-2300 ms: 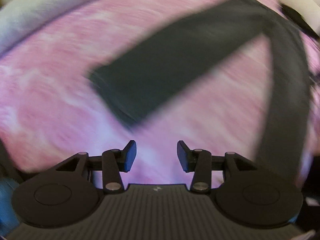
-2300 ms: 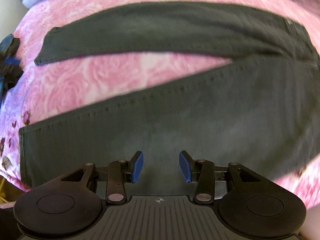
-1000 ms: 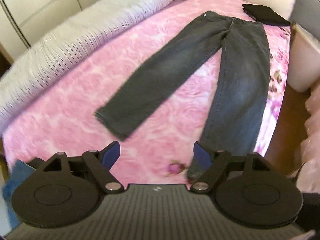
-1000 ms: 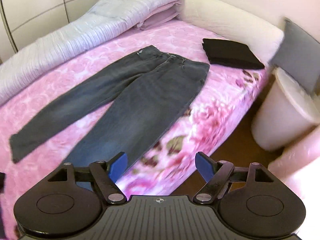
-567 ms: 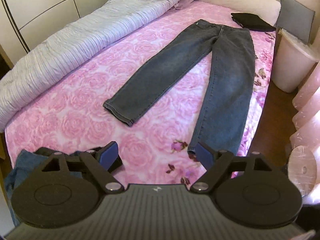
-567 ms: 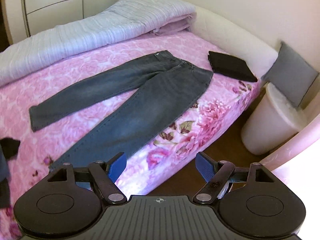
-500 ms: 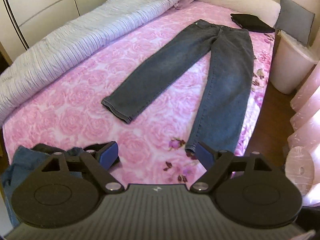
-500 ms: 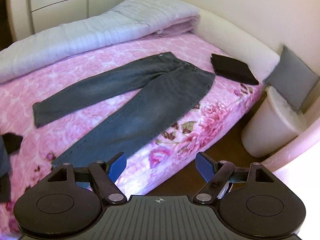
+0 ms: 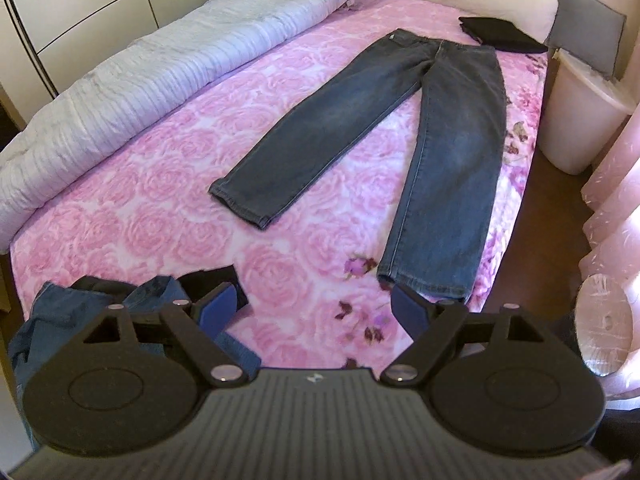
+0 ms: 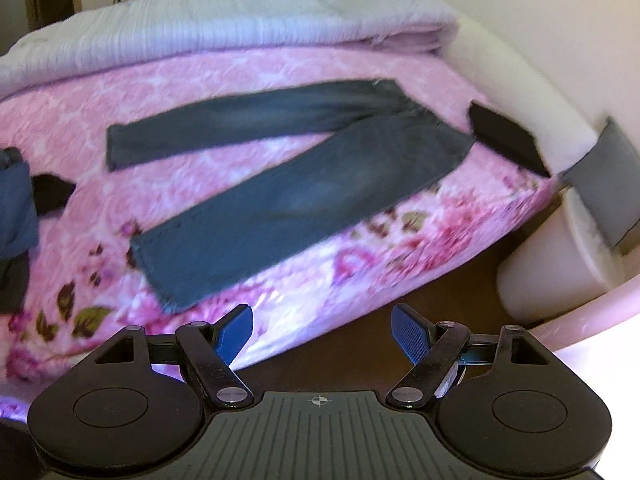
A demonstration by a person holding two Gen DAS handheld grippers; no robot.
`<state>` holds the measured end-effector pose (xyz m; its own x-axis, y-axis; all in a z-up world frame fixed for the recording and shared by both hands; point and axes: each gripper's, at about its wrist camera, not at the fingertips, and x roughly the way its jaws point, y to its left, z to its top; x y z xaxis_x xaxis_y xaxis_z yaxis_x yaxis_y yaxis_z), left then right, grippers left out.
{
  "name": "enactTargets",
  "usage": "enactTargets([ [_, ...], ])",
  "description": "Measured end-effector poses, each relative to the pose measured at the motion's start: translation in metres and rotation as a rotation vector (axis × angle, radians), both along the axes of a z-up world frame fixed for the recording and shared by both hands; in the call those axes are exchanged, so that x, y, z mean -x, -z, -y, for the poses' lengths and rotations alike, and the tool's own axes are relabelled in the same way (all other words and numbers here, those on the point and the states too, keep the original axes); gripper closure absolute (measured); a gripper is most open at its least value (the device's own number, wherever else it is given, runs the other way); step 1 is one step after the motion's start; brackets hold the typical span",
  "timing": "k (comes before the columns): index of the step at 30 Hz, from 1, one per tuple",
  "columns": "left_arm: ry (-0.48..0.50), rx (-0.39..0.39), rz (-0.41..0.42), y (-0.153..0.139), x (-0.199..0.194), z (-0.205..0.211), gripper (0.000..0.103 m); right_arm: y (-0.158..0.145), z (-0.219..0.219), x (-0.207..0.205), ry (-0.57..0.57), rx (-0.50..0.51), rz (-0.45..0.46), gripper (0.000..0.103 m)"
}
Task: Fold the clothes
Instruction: 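Release the jeans and raise both grippers away from the bed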
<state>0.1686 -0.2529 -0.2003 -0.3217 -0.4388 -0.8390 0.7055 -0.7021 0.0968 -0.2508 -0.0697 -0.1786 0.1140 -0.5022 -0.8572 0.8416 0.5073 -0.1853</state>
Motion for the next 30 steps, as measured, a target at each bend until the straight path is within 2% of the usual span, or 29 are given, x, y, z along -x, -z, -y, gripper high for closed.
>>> enactTargets([
  [7, -0.008, -0.024, 0.041, 0.009, -0.008, -0.002, 0.021, 0.020, -0.009, -0.002, -0.019, -0.063, 0.004, 0.023],
  [15, 0.028, -0.005, -0.006, 0.004, 0.018, 0.001, 0.021, 0.006, 0.003, 0.000, -0.017, -0.018, -0.006, 0.023],
  [19, 0.044, 0.001, 0.006, 0.006, 0.036, 0.000, 0.021, 0.001, 0.015, 0.015, 0.008, 0.001, 0.003, 0.023],
  [25, 0.050, 0.018, 0.008, 0.009, 0.076, 0.002, 0.021, 0.000, 0.059, 0.045, 0.034, 0.024, 0.019, 0.023],
  [30, 0.016, 0.011, 0.029, 0.012, 0.133, 0.010, 0.021, -0.002, 0.116, 0.078, 0.020, 0.057, 0.049, 0.023],
])
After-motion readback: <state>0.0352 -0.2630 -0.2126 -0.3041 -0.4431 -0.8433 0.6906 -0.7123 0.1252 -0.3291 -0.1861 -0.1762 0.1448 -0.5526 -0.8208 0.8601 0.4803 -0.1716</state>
